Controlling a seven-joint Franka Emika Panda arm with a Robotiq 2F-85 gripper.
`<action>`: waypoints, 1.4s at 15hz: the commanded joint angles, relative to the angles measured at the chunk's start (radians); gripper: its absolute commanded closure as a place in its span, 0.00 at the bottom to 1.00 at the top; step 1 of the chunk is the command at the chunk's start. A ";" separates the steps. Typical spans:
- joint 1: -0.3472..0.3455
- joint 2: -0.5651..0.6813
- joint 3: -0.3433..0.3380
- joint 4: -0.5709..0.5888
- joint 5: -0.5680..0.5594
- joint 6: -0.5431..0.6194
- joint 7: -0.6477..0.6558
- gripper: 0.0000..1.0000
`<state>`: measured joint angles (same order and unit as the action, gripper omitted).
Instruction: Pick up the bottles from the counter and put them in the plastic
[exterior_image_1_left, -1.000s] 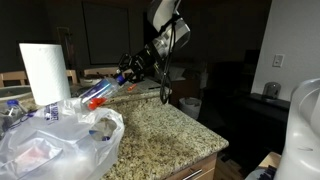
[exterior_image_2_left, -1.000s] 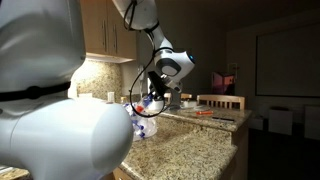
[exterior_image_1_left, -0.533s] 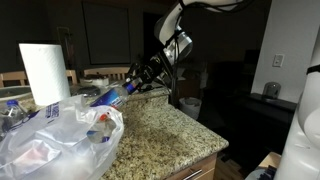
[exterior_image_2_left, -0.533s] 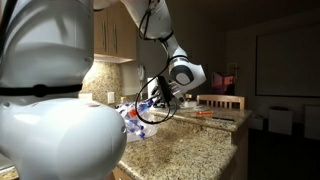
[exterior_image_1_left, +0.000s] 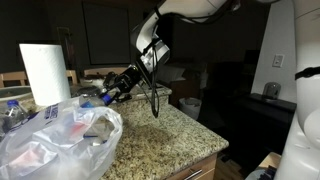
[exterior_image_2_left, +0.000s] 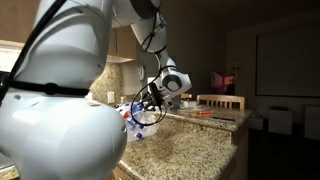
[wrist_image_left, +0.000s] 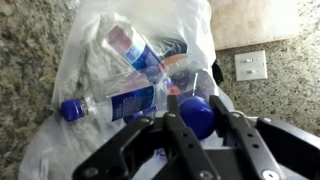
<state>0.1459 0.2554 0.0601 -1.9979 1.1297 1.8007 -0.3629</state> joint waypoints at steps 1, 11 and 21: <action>0.023 0.152 0.045 0.131 -0.012 0.067 0.031 0.90; 0.069 0.357 0.087 0.366 -0.057 0.107 0.083 0.39; 0.005 0.091 0.026 0.182 -0.185 0.200 0.097 0.00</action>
<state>0.1811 0.4997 0.0948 -1.6854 0.9977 1.9786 -0.3090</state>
